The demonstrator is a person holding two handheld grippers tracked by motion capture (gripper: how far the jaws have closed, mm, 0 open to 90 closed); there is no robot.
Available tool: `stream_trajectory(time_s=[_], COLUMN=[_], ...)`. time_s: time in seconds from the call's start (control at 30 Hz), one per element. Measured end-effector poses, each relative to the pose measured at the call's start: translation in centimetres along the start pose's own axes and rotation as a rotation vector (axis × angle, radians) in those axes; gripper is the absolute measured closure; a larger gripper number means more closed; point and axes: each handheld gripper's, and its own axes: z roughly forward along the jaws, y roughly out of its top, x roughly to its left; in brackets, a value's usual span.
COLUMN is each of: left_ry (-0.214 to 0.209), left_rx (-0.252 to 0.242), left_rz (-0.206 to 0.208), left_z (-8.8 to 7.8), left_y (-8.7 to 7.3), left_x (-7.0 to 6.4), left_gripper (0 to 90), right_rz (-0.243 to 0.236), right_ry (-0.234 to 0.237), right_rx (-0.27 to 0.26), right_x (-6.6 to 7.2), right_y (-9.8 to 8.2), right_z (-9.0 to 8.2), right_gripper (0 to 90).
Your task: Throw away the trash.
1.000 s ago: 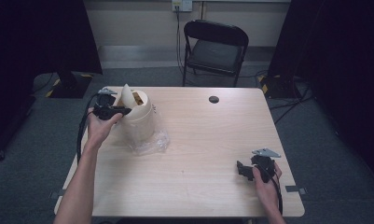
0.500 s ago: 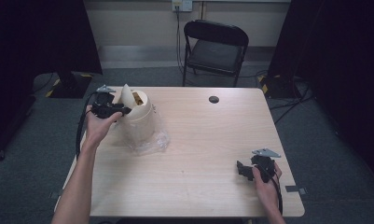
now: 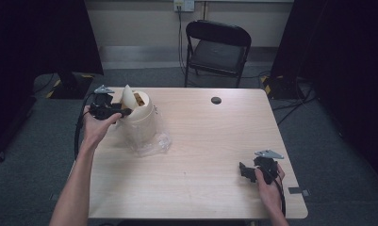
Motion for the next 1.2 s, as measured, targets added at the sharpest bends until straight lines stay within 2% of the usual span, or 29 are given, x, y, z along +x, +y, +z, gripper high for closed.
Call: stream_trajectory(time_s=[0.1,0.17,0.23,0.4,0.57,0.63,0.67,0.7,0.73,0.8,0.97,1.13,1.17,1.2], left_ry=[-0.019,-0.013,0.000,-0.001,-0.015,-0.008,-0.005,-0.005,0.014,0.006,0.025,0.028,0.006,0.006], left_rx=[-0.018,-0.021,-0.026,-0.043,-0.092,-0.086,-0.074,-0.074,-0.071,-0.088,-0.111,-0.093,-0.102,-0.102], left_rz=[-0.020,-0.025,-0.012,-0.019,-0.052,-0.050,-0.043,-0.043,-0.036,-0.047,-0.039,-0.022,-0.029,-0.029], left_z=[-0.4,-0.9,-1.3,-2.0,-2.7,-2.9,-2.9,-2.9,-3.1,-3.3,-4.8,-5.4,-5.7,-5.7], left_y=[-0.2,-0.2,-0.2,-0.3,-0.9,-1.0,-1.2,-1.2,-1.4,-1.5,-2.2,-2.4,-2.7,-2.7], left_x=[0.1,0.0,-0.2,-0.2,0.0,0.0,-0.1,-0.1,-0.2,-0.2,-0.6,-1.0,-1.1,-1.1], left_gripper=[41.6,39.7,40.7,40.1,36.7,35.8,29.2,27.6,26.3,21.6,17.7,17.5,17.5,17.4], right_rz=[0.000,0.000,0.000,0.000,0.000,0.000,0.000,0.000,0.000,0.000,0.000,0.000,0.000,0.000], right_ry=[0.000,0.000,0.000,0.000,0.000,0.000,0.000,0.000,0.000,0.000,0.000,0.000,0.000,0.000], right_rx=[0.000,0.000,0.000,0.000,0.000,0.000,0.000,0.000,0.000,0.000,0.000,0.000,0.000,0.000], right_x=[0.0,0.0,0.0,0.0,0.0,0.0,0.0,0.0,0.0,0.0,0.0,0.0,0.0,0.0], right_y=[0.0,0.0,0.0,0.0,0.0,0.0,0.0,0.0,0.0,0.0,0.0,0.0,0.0,0.0], right_z=[0.0,0.0,0.0,0.0,0.0,0.0,0.0,0.0,0.0,0.0,0.0,0.0,0.0,0.0], right_gripper=[11.6,11.6,11.6,11.5,11.6,11.6,11.6,11.6,11.6,11.6,11.6,11.6,11.6,11.6])
